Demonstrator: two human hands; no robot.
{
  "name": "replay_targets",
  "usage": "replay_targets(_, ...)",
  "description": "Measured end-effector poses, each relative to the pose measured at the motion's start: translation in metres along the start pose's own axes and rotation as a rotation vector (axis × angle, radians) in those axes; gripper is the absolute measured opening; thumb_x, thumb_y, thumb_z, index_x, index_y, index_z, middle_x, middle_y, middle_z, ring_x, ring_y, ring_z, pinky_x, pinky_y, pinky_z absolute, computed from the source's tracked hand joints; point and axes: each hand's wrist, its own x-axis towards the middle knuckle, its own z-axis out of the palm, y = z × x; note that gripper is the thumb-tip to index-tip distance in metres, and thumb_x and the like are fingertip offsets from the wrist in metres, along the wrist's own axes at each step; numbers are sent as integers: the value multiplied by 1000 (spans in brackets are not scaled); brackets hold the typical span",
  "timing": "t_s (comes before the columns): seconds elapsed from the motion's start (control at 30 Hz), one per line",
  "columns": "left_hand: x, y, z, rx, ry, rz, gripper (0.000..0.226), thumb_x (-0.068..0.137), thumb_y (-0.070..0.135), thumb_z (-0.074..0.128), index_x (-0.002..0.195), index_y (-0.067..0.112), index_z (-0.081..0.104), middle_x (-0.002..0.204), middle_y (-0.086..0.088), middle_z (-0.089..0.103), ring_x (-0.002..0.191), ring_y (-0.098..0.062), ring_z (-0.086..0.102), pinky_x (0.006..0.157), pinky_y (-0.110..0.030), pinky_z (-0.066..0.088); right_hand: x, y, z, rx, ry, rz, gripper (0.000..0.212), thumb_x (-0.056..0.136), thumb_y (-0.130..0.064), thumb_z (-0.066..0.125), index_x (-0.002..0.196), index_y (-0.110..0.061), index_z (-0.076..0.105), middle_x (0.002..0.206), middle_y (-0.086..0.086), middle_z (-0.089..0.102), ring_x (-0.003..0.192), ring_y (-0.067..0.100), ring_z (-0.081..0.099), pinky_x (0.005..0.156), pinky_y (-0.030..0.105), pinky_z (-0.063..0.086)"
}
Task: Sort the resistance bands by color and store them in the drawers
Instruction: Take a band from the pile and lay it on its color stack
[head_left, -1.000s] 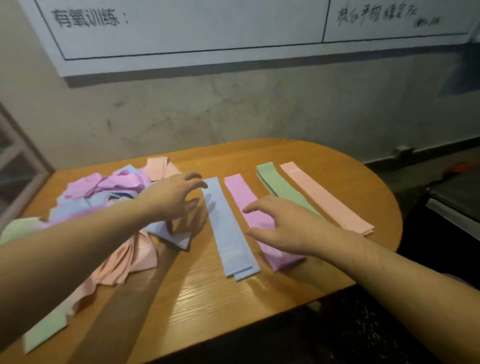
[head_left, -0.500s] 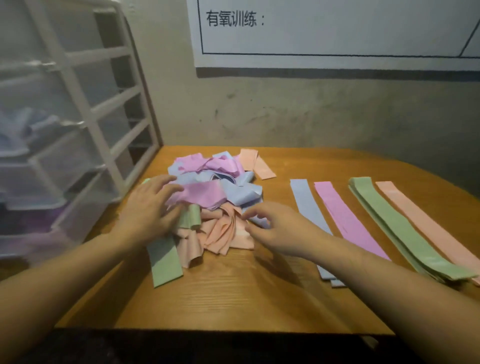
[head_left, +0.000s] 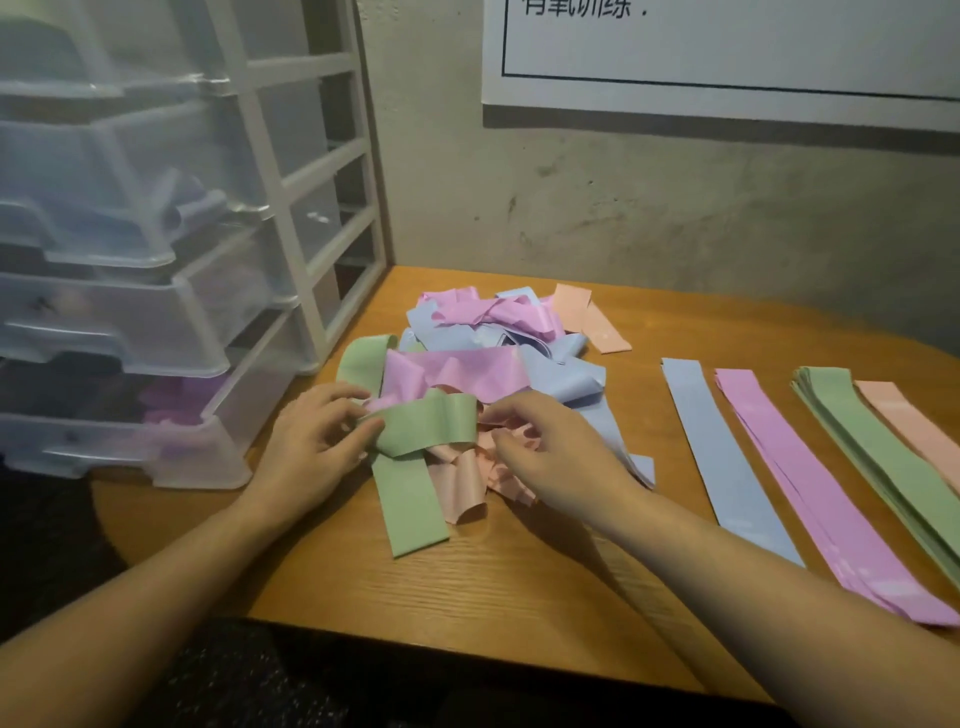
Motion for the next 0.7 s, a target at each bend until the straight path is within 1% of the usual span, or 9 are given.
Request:
replay_targets(0.13,-10,10,-2,91,81,188,37,96,50,50,93,19,72,105,7,71,118,-17,58,116,-56,29,-9,-5,21,-62,93,-166,42,86,-26,56,128,-28,59,126,-12,57,121,7,50,104,19,36)
replay_targets(0.23,-17,26,-1,215,149,436,27,95,36,58,86,16,72,90,3,72,103,-17,64,113,-59,33,-17,-5,34,-139,149,-265,56,86,-22,64,140,-27,52,141,-6,48,132,14,43,113,24,29)
replay_targets(0.3,-18,38,0,226,125,571,28,96,32,59,83,11,72,83,-3,70,83,-18,67,103,-50,46,-21,0,40,-195,215,-289,59,86,-24,68,142,-27,50,145,-4,45,136,17,41,116,31,28)
replay_targets(0.37,-19,47,1,234,75,647,30,97,32,59,82,8,72,76,-5,66,68,-20,63,76,-40,56,-24,6,42,-229,287,-281,51,86,-28,67,136,-29,56,139,-6,50,132,17,45,115,39,31)
replay_targets(0.4,-20,51,0,254,53,664,29,96,31,60,82,8,72,74,-5,64,63,-20,60,61,-35,54,-26,9,41,-233,311,-272,45,87,-30,66,131,-30,59,133,-9,55,129,14,48,113,44,33)
replay_targets(0.47,-23,55,-3,302,-4,695,26,95,31,61,83,10,72,72,-4,62,58,-21,56,47,-30,46,-30,16,39,-211,324,-237,39,87,-33,64,126,-33,60,121,-17,59,118,8,53,108,50,36)
replay_targets(0.57,-31,59,-7,361,-113,746,25,96,35,58,90,15,73,77,-1,63,57,-17,54,46,-23,38,-33,23,37,-231,389,-188,31,86,-35,68,117,-36,65,105,-19,58,102,11,54,94,45,42)
replay_targets(0.63,-38,62,-9,384,-172,738,26,97,39,56,95,18,72,82,0,64,59,-14,55,46,-22,35,-33,25,40,-296,414,-207,15,84,-36,73,99,-37,70,104,-14,59,104,15,54,91,45,41)
replay_targets(0.7,-42,65,-10,403,-210,738,23,96,38,57,100,19,69,87,0,65,62,-13,55,48,-19,32,-33,26,44,-326,391,-229,10,83,-35,73,93,-35,70,112,-10,59,112,17,53,95,48,40)
